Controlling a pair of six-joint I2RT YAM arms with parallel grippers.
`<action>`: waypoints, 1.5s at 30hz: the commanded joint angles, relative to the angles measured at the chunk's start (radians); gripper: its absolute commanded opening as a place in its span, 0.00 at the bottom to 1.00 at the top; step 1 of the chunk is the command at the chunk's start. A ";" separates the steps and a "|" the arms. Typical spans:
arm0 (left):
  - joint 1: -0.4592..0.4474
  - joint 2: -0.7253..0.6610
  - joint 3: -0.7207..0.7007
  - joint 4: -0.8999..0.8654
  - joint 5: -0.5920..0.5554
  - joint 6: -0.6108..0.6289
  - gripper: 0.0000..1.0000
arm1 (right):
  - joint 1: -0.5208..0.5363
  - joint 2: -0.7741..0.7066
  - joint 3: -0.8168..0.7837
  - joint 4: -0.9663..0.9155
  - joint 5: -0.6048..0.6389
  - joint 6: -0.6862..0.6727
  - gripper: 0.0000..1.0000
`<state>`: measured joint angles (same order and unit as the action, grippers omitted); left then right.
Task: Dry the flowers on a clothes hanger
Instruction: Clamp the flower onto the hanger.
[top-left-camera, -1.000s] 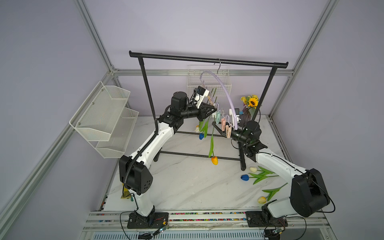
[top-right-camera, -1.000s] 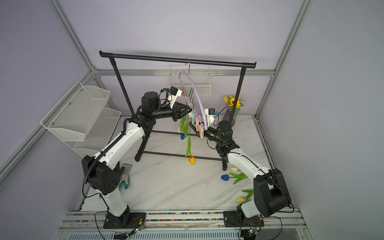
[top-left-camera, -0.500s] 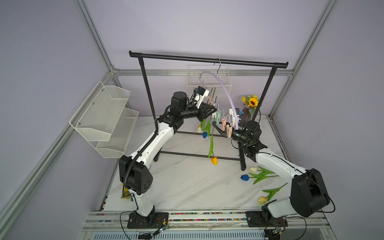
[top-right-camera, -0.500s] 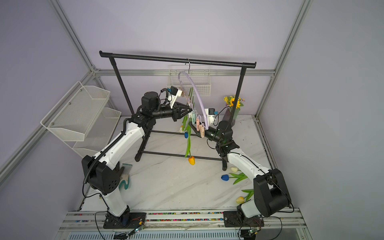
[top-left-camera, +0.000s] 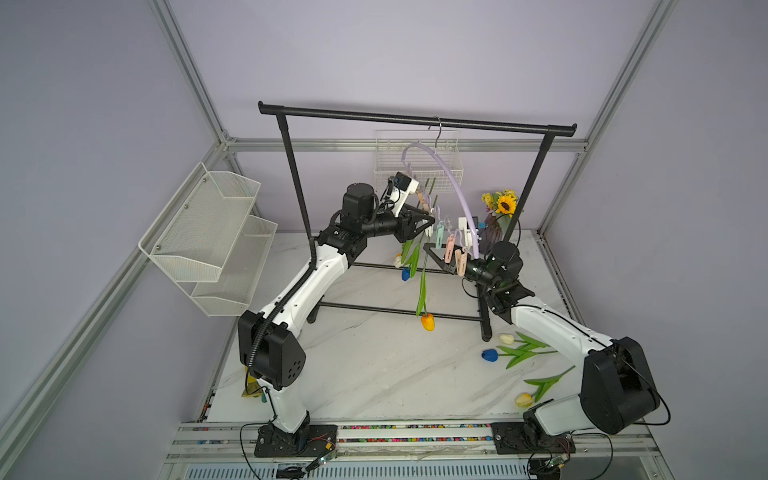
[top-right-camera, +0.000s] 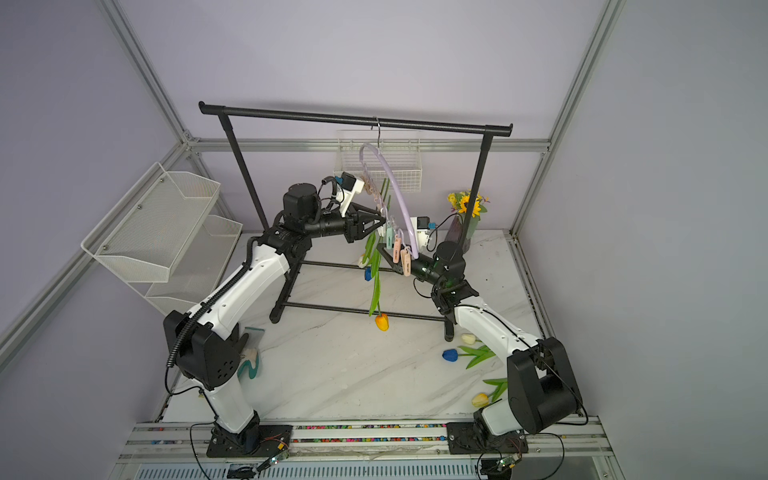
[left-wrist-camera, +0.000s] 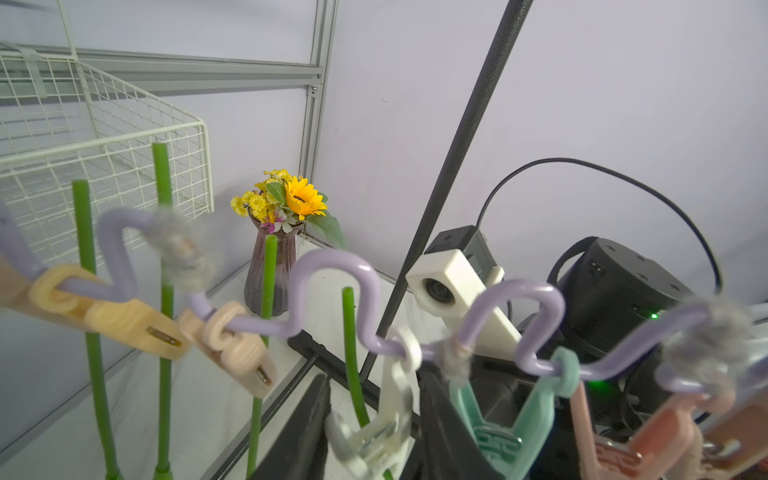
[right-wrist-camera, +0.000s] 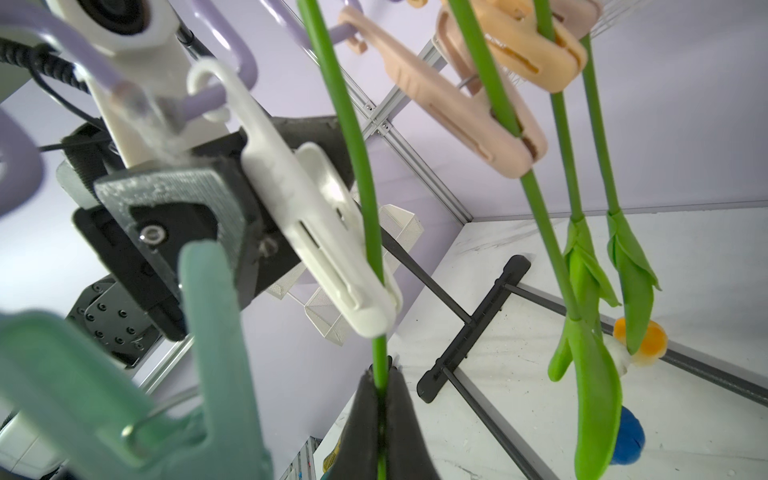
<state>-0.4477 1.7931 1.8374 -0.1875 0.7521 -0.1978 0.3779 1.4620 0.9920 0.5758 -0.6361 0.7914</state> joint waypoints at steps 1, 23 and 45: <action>-0.005 -0.040 0.022 0.038 0.008 0.001 0.49 | 0.009 -0.003 0.028 0.039 0.013 0.018 0.00; 0.012 -0.133 -0.016 0.050 -0.009 -0.040 0.81 | 0.008 -0.098 -0.016 -0.191 0.147 -0.240 0.40; 0.039 -0.447 -0.392 -0.040 -0.267 -0.032 0.85 | 0.006 -0.430 -0.165 -0.805 0.502 -0.283 0.60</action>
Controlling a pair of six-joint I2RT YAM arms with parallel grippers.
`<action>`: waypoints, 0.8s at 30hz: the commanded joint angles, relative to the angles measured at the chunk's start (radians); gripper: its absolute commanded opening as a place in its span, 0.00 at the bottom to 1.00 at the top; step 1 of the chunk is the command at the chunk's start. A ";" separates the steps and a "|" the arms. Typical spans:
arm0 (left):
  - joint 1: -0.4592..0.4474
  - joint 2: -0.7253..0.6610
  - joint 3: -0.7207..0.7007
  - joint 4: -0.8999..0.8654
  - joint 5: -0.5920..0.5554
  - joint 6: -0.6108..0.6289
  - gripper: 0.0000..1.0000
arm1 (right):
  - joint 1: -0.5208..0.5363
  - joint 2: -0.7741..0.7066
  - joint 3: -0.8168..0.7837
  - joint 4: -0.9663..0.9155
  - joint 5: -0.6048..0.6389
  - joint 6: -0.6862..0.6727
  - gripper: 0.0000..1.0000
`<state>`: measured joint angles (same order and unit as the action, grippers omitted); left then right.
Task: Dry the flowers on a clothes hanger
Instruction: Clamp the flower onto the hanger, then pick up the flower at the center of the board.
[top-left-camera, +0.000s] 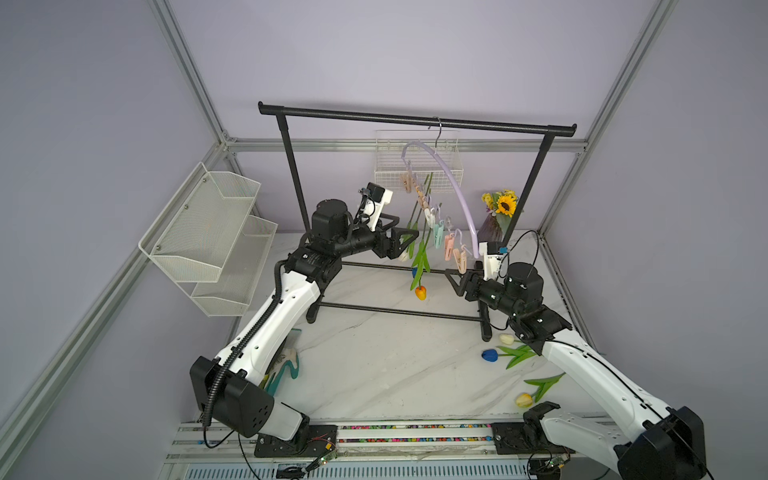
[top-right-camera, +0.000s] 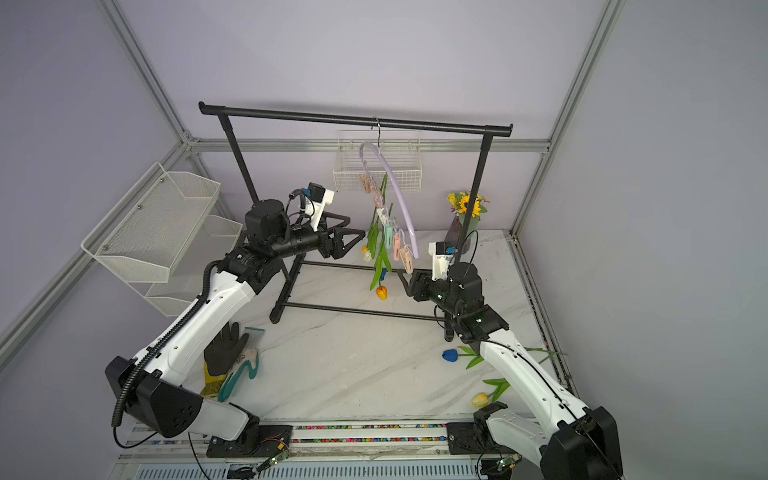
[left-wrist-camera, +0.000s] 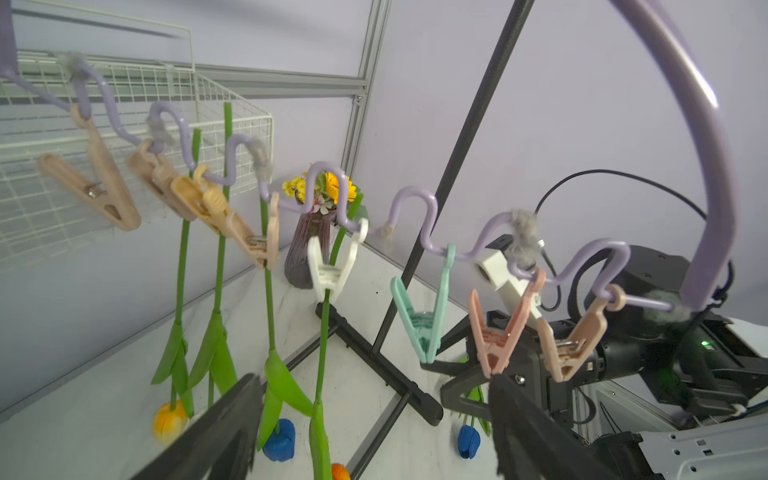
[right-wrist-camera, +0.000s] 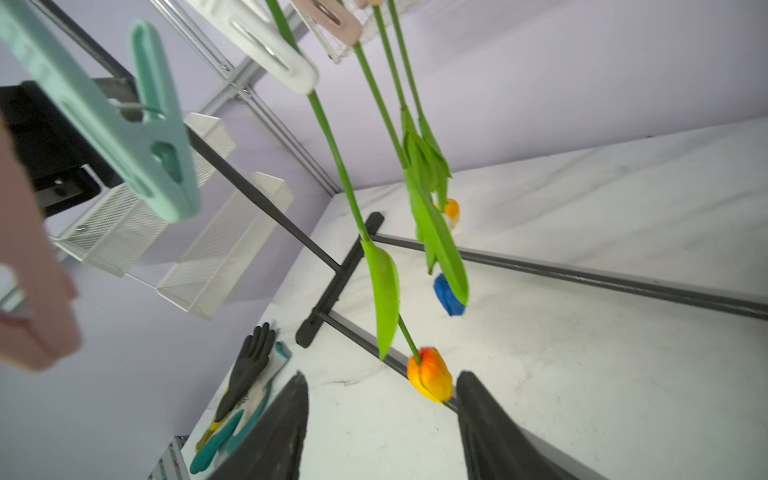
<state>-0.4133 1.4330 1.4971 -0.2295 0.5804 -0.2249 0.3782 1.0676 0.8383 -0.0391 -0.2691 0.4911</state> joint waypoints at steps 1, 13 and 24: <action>0.005 -0.115 -0.100 0.005 -0.121 -0.010 0.85 | 0.007 -0.051 -0.023 -0.231 0.182 0.034 0.61; 0.005 -0.261 -0.407 -0.071 -0.336 -0.024 0.86 | -0.001 -0.170 -0.177 -0.418 0.606 0.251 0.73; 0.005 -0.235 -0.480 -0.076 -0.362 -0.105 0.86 | -0.154 -0.142 -0.224 -0.565 0.770 0.449 0.75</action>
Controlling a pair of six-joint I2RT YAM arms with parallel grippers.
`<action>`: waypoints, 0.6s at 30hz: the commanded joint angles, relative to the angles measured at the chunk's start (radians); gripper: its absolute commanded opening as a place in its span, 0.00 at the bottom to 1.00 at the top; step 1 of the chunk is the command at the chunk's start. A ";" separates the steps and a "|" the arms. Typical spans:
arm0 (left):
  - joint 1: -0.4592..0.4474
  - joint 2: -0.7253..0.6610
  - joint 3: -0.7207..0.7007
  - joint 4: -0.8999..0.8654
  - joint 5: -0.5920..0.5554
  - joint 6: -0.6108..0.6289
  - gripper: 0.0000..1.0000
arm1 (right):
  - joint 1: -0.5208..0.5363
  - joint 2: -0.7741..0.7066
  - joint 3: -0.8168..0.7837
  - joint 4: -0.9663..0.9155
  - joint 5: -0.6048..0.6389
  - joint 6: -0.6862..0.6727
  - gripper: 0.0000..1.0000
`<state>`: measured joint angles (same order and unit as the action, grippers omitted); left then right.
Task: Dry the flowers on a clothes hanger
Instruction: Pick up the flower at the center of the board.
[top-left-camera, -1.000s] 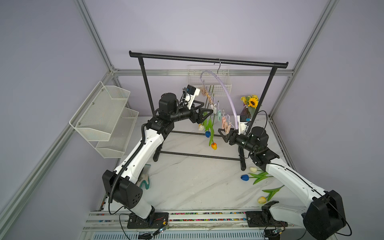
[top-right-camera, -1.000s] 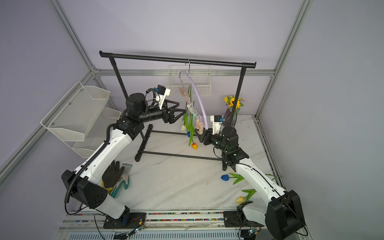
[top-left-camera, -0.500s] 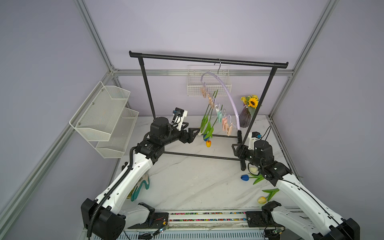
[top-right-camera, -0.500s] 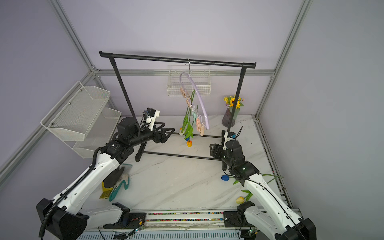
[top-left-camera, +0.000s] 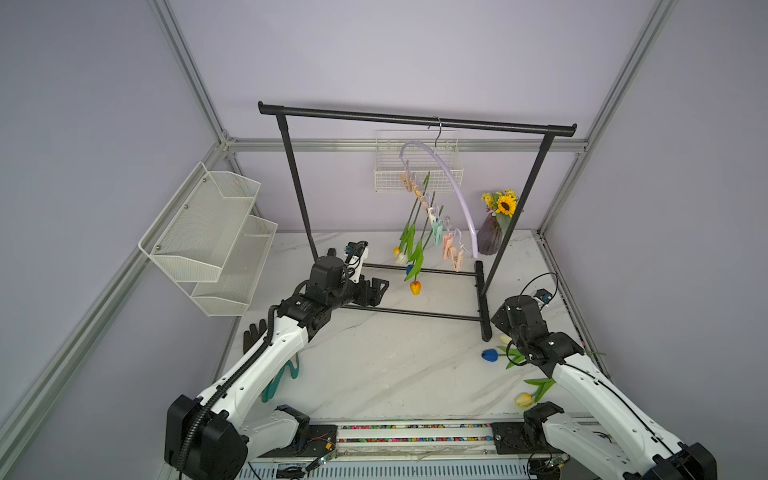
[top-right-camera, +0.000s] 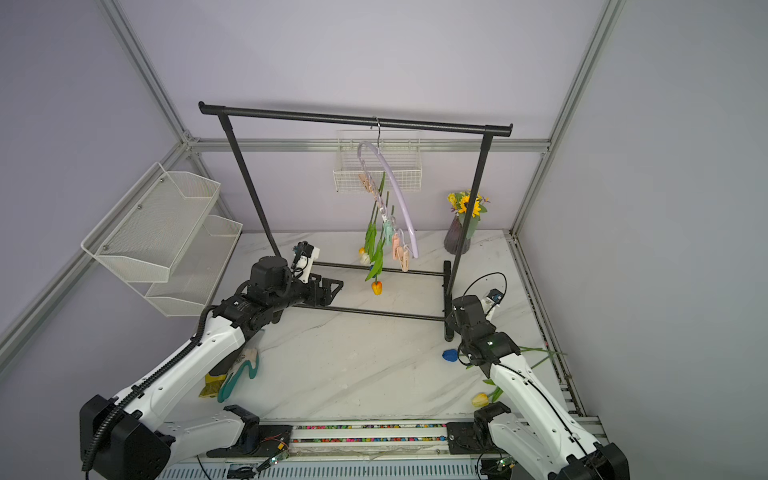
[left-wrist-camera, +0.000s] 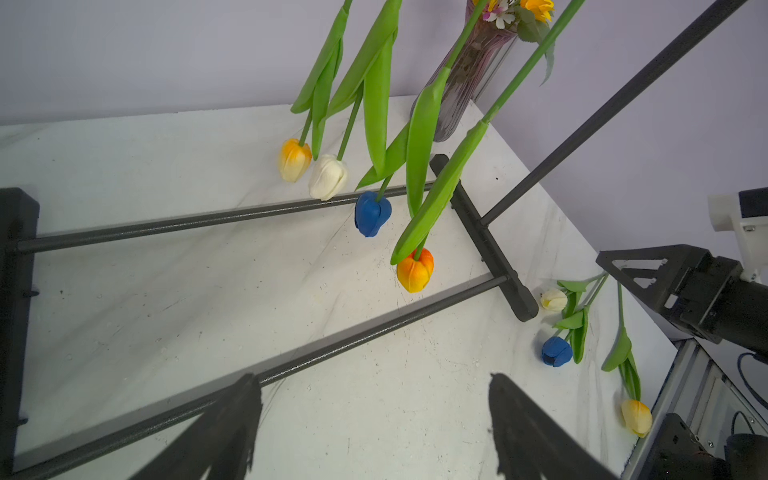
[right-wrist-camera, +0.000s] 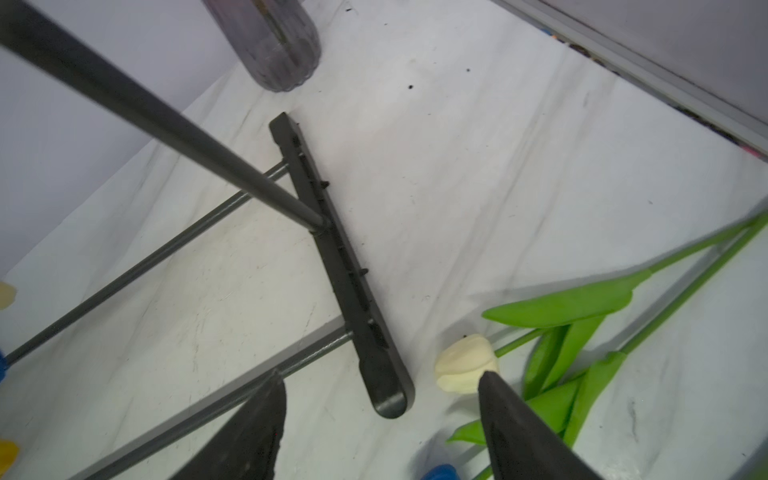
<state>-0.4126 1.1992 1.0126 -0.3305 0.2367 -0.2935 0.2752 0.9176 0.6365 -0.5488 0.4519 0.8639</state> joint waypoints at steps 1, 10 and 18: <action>0.004 0.003 0.003 0.025 -0.015 -0.041 0.85 | -0.094 0.011 -0.035 -0.056 0.033 0.089 0.74; 0.004 0.032 0.004 0.019 0.008 -0.059 0.84 | -0.316 0.073 -0.078 -0.116 0.008 0.193 0.71; 0.004 0.047 0.001 0.025 0.026 -0.070 0.83 | -0.487 0.090 -0.090 -0.195 0.036 0.238 0.68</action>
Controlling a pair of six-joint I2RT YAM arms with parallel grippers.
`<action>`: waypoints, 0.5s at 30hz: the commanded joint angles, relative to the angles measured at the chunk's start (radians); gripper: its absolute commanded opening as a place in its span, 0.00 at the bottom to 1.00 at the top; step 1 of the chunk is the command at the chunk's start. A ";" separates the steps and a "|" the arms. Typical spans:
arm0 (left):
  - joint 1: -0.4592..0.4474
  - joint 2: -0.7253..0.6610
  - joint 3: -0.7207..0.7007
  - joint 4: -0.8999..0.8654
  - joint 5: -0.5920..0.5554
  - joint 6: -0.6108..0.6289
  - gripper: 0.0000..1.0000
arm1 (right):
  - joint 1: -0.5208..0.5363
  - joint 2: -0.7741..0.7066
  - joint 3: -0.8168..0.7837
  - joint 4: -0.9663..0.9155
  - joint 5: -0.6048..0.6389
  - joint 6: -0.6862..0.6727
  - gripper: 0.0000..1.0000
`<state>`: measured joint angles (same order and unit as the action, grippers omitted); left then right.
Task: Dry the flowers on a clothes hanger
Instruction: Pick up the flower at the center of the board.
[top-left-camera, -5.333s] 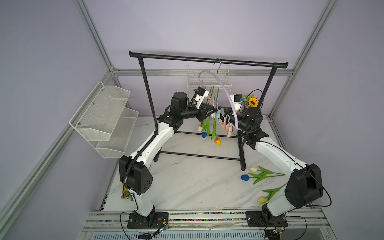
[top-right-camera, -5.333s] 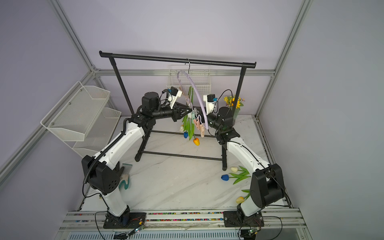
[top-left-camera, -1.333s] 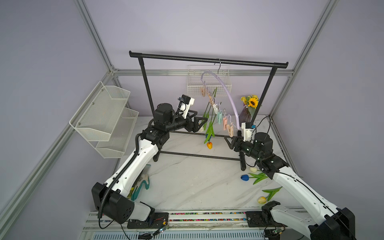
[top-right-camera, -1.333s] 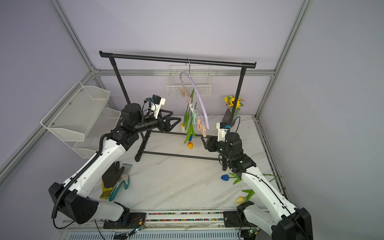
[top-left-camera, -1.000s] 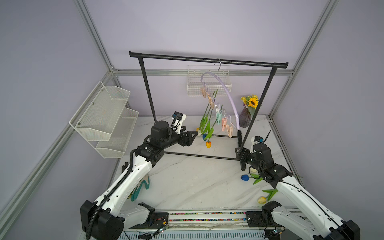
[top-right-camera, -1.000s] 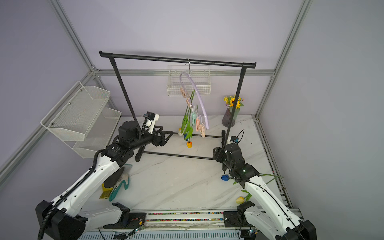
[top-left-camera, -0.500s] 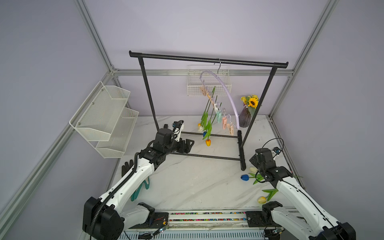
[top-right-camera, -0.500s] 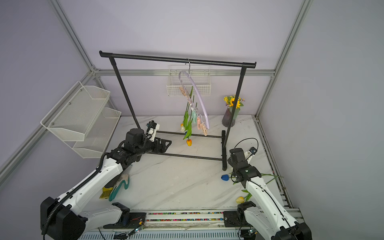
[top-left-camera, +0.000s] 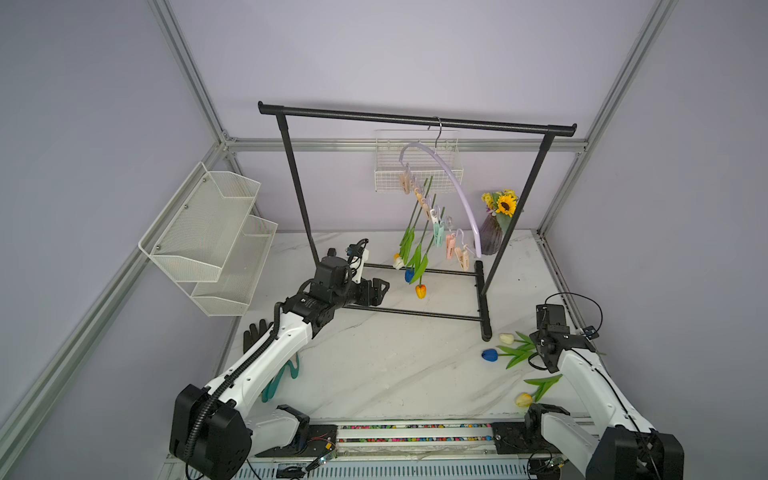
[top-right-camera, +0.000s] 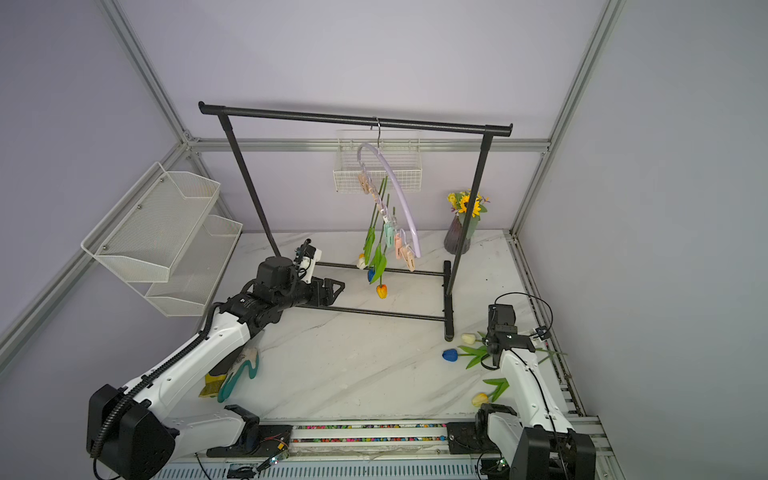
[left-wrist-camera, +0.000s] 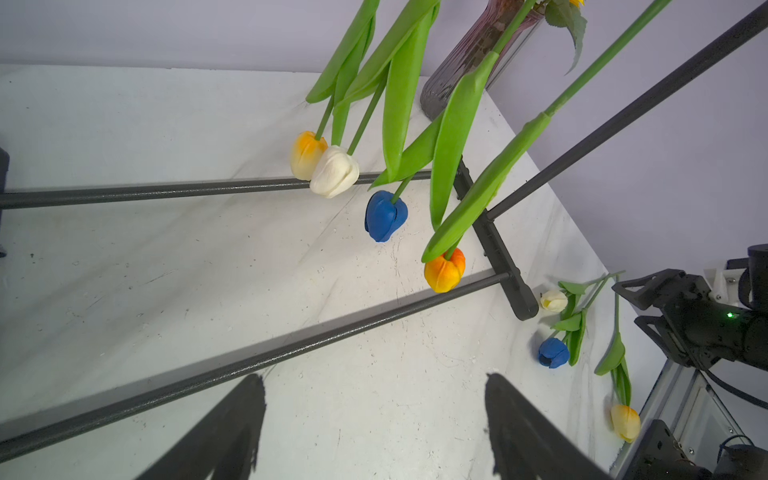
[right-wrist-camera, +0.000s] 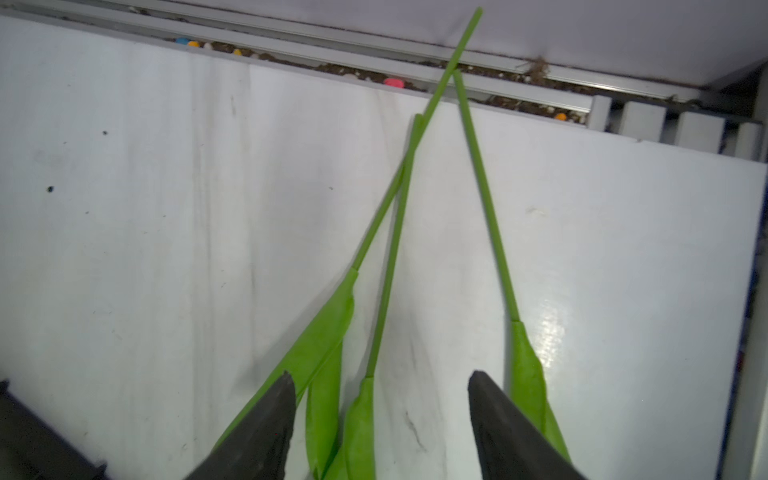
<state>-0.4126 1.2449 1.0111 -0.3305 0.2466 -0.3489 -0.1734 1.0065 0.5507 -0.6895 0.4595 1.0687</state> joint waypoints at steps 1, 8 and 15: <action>0.004 0.004 0.001 0.026 0.017 -0.017 0.83 | -0.057 0.003 -0.003 -0.051 0.021 0.026 0.68; 0.004 0.022 0.005 0.040 0.039 -0.024 0.82 | -0.112 0.072 0.023 0.001 -0.055 0.009 0.62; 0.005 0.026 0.014 0.035 0.050 -0.025 0.81 | -0.128 0.187 0.042 0.079 -0.110 0.011 0.48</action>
<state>-0.4126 1.2793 1.0111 -0.3286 0.2794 -0.3584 -0.2932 1.1622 0.5648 -0.6617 0.3790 1.0737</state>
